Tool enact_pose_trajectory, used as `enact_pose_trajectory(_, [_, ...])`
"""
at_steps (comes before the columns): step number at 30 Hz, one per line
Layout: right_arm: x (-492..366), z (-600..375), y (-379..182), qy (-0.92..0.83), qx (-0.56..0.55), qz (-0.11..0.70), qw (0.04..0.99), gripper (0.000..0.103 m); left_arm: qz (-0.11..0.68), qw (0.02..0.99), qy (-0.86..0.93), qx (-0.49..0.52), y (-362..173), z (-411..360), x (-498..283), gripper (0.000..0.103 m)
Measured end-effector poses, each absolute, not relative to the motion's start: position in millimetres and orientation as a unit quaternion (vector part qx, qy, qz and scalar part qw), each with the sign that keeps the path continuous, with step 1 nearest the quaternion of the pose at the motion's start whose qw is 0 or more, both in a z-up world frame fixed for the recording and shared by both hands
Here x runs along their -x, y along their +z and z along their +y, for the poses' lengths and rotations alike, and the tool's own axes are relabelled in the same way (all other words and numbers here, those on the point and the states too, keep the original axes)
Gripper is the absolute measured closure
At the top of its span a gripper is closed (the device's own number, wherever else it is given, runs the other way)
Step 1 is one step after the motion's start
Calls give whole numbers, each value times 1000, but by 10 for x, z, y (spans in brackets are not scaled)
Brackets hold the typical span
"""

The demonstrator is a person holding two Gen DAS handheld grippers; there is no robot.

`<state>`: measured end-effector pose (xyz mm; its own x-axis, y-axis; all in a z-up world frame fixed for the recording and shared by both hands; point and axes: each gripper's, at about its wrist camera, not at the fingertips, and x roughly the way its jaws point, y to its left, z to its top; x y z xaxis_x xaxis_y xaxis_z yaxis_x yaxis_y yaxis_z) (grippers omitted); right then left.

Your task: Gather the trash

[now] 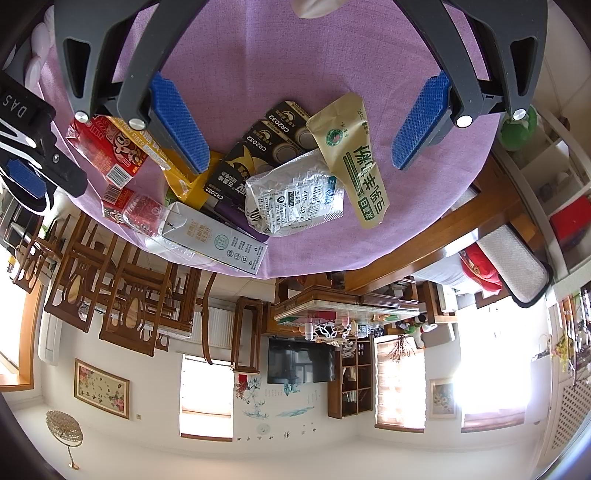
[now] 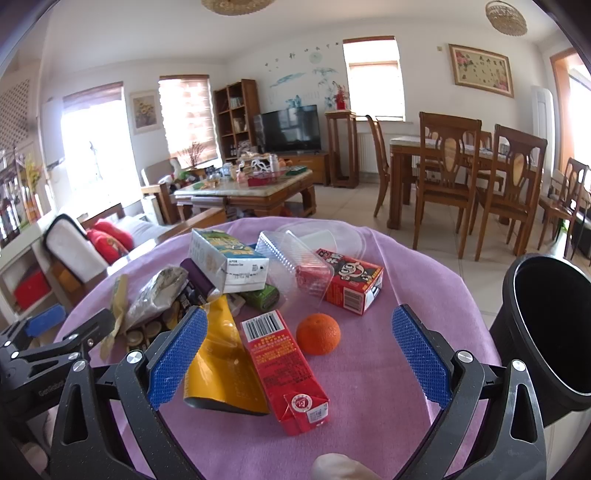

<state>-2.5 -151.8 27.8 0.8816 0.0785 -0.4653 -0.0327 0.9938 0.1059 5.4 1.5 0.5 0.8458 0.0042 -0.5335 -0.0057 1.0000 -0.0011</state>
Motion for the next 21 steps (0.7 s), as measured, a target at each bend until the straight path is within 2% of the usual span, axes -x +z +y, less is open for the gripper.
enact_pose_trajectory(15, [22, -1532, 278, 29, -49, 242, 969, 5, 279, 960, 2, 6, 5, 33, -54, 5])
enact_pose_trajectory(21, [-28, -1611, 242, 35, -71, 256, 963, 5, 303, 951, -14, 57, -44, 184, -129, 5])
